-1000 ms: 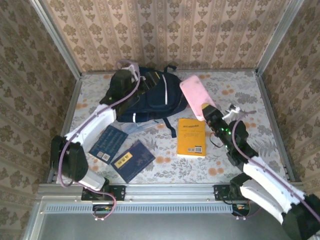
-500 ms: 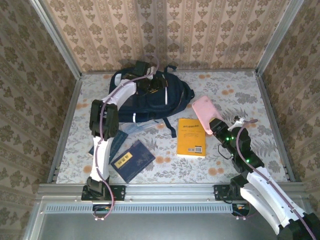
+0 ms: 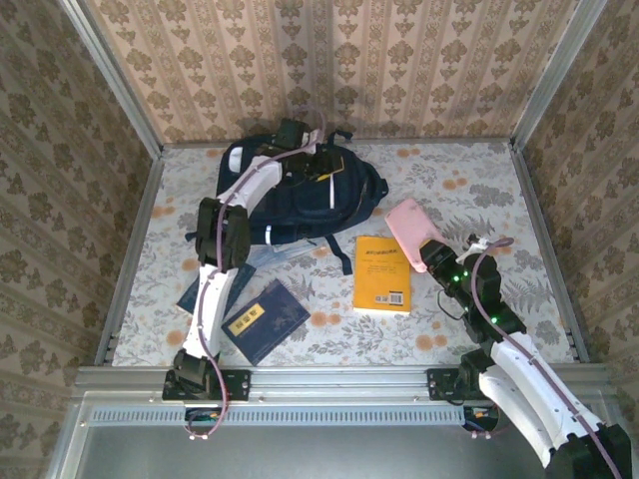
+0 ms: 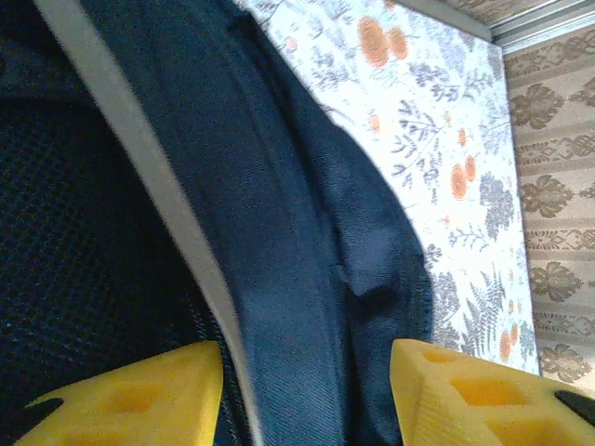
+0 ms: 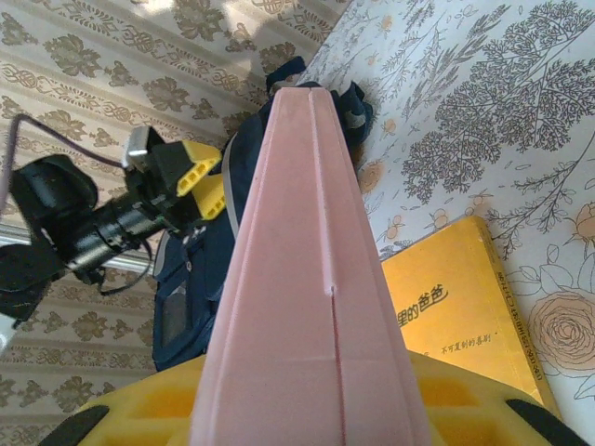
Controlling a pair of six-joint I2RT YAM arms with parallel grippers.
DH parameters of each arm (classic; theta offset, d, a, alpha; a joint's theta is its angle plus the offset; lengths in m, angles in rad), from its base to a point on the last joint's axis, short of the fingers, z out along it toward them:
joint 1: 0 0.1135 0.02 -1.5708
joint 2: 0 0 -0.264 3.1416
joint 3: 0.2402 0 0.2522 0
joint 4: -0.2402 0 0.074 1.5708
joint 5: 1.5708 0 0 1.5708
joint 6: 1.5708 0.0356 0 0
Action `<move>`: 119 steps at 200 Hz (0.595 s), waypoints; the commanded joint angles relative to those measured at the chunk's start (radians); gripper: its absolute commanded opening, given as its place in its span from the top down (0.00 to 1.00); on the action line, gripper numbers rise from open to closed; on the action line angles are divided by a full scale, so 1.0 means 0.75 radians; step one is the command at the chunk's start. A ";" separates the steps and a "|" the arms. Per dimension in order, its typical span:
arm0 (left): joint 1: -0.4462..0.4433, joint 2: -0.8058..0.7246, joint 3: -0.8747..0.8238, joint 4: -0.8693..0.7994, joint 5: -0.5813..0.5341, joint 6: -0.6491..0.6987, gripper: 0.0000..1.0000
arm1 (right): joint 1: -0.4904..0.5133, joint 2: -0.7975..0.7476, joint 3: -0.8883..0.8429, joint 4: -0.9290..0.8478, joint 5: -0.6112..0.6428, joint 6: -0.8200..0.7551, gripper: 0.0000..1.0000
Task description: Pack the student bag
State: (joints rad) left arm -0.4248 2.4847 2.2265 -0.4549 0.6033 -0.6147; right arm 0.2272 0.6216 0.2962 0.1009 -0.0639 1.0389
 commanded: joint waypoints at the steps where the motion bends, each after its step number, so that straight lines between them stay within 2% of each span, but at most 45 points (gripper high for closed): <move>1: -0.006 0.059 0.063 0.007 0.042 -0.055 0.51 | -0.026 -0.009 -0.007 0.072 -0.057 -0.005 0.87; 29: -0.020 0.094 0.122 -0.006 0.042 -0.064 0.61 | -0.053 -0.007 -0.018 0.076 -0.084 -0.001 0.87; 41: -0.024 0.115 0.169 -0.079 -0.026 -0.055 0.66 | -0.059 -0.009 -0.026 0.080 -0.093 0.005 0.87; 54: -0.034 0.139 0.242 -0.171 -0.085 -0.016 0.79 | -0.063 -0.009 -0.027 0.087 -0.104 0.006 0.88; 91: -0.035 0.086 0.303 -0.305 -0.148 0.091 1.00 | -0.068 -0.044 0.014 0.019 -0.100 -0.057 0.88; 119: -0.033 -0.034 0.353 -0.436 -0.147 0.256 1.00 | -0.068 -0.061 0.082 -0.067 -0.099 -0.141 0.88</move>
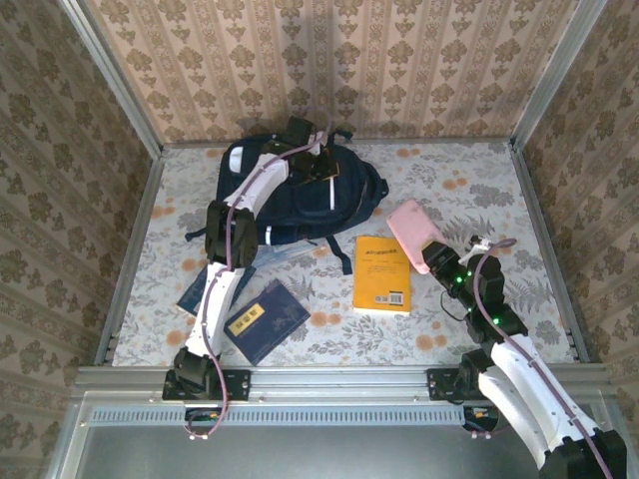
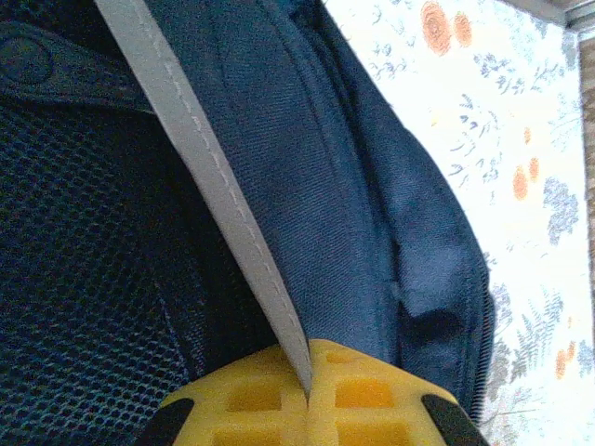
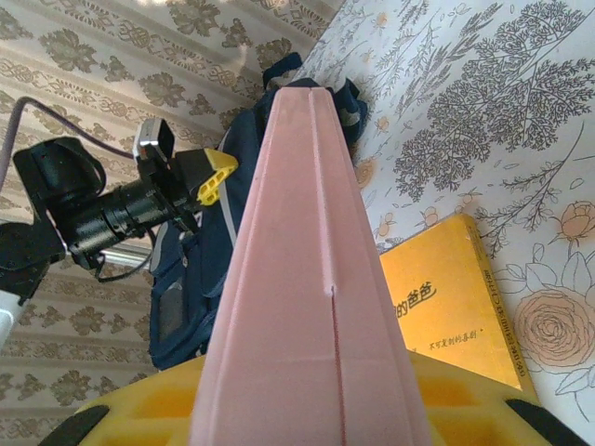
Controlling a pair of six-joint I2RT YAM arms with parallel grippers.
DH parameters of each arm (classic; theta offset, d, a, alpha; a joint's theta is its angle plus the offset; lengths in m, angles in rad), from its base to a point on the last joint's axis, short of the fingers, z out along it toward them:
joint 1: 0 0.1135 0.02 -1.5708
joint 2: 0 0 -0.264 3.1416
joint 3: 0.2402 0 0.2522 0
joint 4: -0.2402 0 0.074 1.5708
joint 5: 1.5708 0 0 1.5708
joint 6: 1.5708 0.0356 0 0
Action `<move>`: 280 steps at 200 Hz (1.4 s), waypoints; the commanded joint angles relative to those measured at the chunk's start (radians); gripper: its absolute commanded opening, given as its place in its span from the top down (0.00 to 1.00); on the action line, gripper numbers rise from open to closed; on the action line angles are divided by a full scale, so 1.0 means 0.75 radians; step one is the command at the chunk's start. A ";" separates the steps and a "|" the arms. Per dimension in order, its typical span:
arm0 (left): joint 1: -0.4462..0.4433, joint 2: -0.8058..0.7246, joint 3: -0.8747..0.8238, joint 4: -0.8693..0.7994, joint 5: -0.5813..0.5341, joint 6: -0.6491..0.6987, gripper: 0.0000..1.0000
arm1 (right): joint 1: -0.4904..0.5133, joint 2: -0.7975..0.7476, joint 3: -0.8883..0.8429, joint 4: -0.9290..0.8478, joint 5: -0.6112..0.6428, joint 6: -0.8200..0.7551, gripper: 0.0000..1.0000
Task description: Pack the student bag
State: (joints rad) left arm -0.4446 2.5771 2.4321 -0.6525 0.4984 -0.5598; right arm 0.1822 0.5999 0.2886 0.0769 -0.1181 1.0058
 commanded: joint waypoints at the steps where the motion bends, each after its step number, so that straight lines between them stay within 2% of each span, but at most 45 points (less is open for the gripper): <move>1: -0.007 -0.161 0.081 -0.181 -0.007 0.190 1.00 | -0.008 -0.031 0.095 -0.038 -0.028 -0.100 0.88; 44: -0.007 -0.434 0.028 -0.372 -0.031 0.408 1.00 | -0.006 -0.011 0.189 -0.080 -0.059 -0.143 0.88; 74: -0.005 -0.615 -0.093 -0.350 0.011 0.442 1.00 | 0.007 0.057 0.239 -0.034 -0.127 -0.118 0.88; 97: 0.000 -0.690 -0.122 -0.353 0.095 0.444 1.00 | 0.051 0.102 0.257 0.023 -0.145 -0.119 0.87; 146: 0.000 -0.749 -0.168 -0.375 0.242 0.470 1.00 | 0.176 0.404 0.372 0.196 -0.263 -0.116 0.85; 192: 0.002 -0.804 -0.202 -0.364 0.314 0.483 1.00 | 0.200 0.681 0.475 0.371 -0.363 -0.073 0.85; 280: 0.097 -0.863 -0.208 -0.261 0.566 0.449 1.00 | 0.254 0.885 0.623 0.341 -0.368 -0.087 0.85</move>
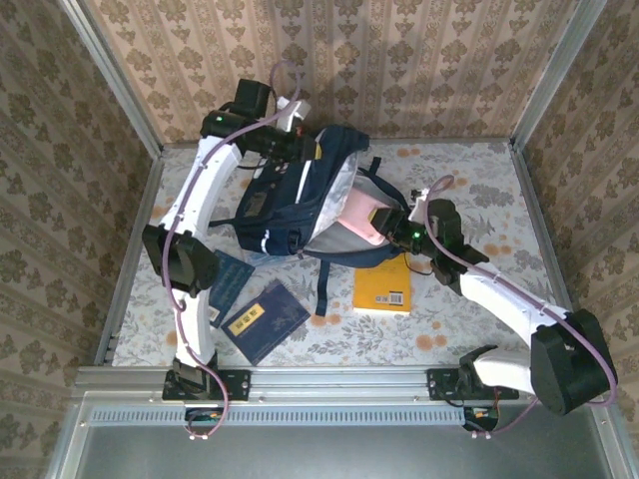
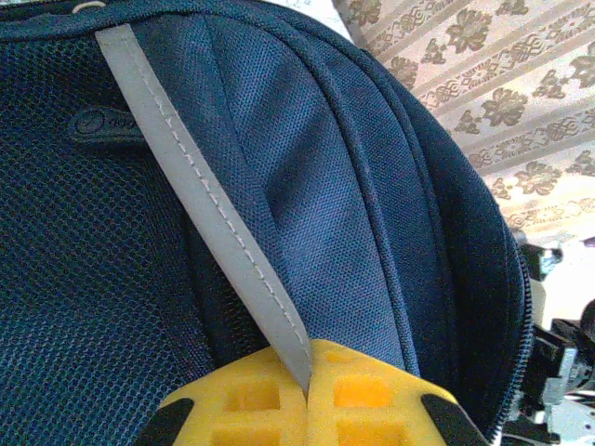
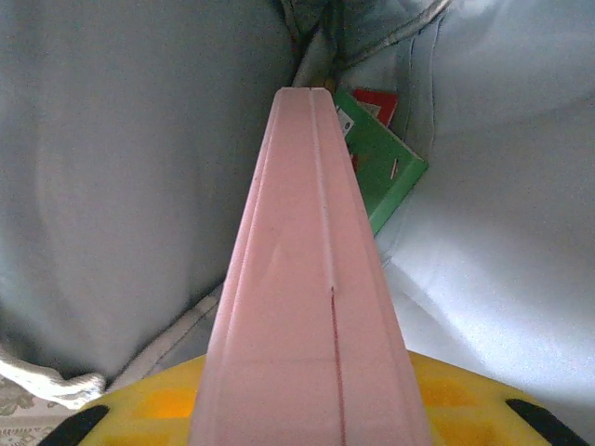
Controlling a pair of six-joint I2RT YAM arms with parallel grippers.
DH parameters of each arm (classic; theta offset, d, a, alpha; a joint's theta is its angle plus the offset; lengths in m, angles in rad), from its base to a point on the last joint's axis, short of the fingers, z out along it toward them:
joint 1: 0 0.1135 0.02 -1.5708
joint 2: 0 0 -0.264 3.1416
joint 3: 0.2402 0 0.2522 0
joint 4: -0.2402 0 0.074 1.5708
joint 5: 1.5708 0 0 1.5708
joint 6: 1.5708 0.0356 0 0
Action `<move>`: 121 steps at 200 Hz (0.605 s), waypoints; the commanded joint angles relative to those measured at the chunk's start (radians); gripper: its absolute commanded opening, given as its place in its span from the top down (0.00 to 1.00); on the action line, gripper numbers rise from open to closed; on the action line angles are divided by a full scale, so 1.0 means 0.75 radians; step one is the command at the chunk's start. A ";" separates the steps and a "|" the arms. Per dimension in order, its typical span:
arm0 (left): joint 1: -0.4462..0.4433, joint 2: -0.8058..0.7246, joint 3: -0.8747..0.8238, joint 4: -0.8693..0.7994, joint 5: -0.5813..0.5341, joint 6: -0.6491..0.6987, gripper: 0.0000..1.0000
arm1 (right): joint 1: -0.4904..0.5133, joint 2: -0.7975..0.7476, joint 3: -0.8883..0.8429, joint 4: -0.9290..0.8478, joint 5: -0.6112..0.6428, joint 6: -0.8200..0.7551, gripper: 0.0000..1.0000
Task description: Pack the student bag
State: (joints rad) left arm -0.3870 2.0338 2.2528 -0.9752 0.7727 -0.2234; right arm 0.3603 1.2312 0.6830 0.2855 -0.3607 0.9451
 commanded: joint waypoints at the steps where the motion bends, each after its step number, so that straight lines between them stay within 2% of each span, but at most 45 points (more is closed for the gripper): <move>1: 0.022 -0.139 0.033 0.171 0.204 -0.002 1.00 | 0.018 0.047 0.099 0.062 -0.047 -0.006 0.85; 34: 0.058 -0.141 0.022 0.237 0.302 -0.062 1.00 | 0.058 0.203 0.239 0.062 -0.109 0.021 0.84; 61: 0.077 -0.146 -0.005 0.306 0.361 -0.114 1.00 | 0.103 0.409 0.378 0.079 -0.141 0.041 0.84; 121: 0.090 -0.125 -0.003 0.401 0.441 -0.190 1.00 | 0.244 0.876 0.763 0.078 -0.034 0.143 0.82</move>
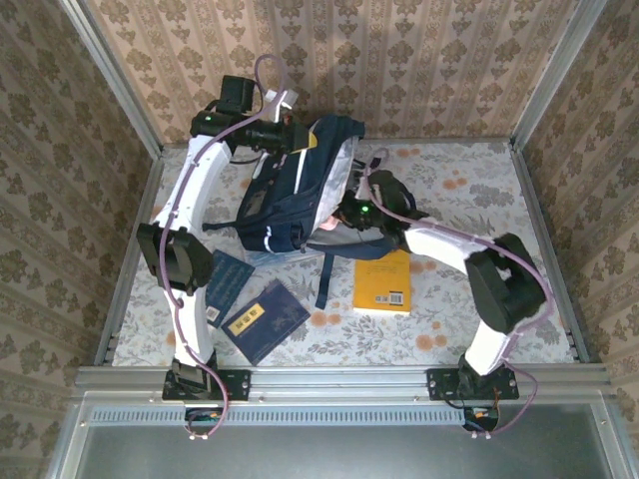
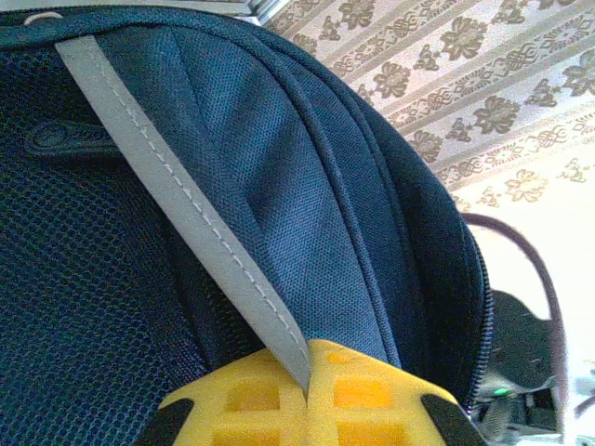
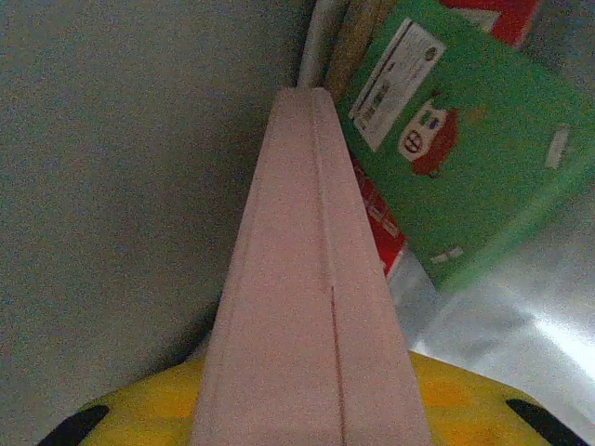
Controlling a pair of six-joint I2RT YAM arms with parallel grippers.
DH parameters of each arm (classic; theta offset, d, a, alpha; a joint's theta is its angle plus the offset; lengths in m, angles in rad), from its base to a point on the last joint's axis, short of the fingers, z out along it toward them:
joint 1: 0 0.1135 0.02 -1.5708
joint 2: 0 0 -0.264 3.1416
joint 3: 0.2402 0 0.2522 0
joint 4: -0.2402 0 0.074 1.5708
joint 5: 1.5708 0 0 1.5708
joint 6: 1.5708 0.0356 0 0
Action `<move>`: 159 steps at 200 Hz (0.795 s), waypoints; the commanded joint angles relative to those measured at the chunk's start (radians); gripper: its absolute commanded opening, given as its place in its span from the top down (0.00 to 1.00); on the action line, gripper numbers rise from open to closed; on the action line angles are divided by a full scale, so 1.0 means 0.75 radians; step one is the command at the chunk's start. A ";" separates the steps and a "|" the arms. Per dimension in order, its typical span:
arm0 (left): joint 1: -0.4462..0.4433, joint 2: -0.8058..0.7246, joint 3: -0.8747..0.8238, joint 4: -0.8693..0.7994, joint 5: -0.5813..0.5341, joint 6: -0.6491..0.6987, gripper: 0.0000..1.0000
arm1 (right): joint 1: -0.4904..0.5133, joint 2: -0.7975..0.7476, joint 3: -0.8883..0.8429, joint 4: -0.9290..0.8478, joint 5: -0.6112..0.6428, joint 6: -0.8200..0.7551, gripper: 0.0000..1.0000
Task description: Pack the student bag
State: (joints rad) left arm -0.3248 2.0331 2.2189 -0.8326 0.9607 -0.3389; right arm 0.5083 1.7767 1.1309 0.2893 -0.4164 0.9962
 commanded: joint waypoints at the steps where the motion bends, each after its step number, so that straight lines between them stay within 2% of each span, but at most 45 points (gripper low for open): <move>1: 0.007 -0.124 0.042 0.212 0.191 -0.036 1.00 | 0.048 0.160 0.173 0.074 0.041 0.079 0.82; 37: 0.032 -0.122 0.009 0.303 0.241 -0.117 1.00 | 0.119 0.454 0.411 0.116 0.111 0.182 0.71; 68: 0.048 -0.118 -0.020 0.359 0.261 -0.159 1.00 | 0.130 0.564 0.504 0.165 0.105 0.187 0.46; 88: 0.069 -0.115 -0.033 0.373 0.256 -0.177 1.00 | 0.118 0.509 0.472 0.170 0.095 0.125 0.32; 114: 0.119 -0.111 -0.067 0.406 0.241 -0.206 1.00 | 0.100 0.357 0.356 0.154 0.107 0.000 0.19; 144: 0.160 -0.100 -0.095 0.408 0.223 -0.209 1.00 | 0.069 0.185 0.195 0.132 0.146 -0.080 0.15; 159: 0.174 -0.093 -0.115 0.419 0.219 -0.215 1.00 | 0.053 0.103 0.142 0.042 0.207 -0.141 0.14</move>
State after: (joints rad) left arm -0.2199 2.0331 2.1277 -0.6472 1.0504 -0.4870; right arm 0.5659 1.9778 1.2934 0.3828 -0.3244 0.9886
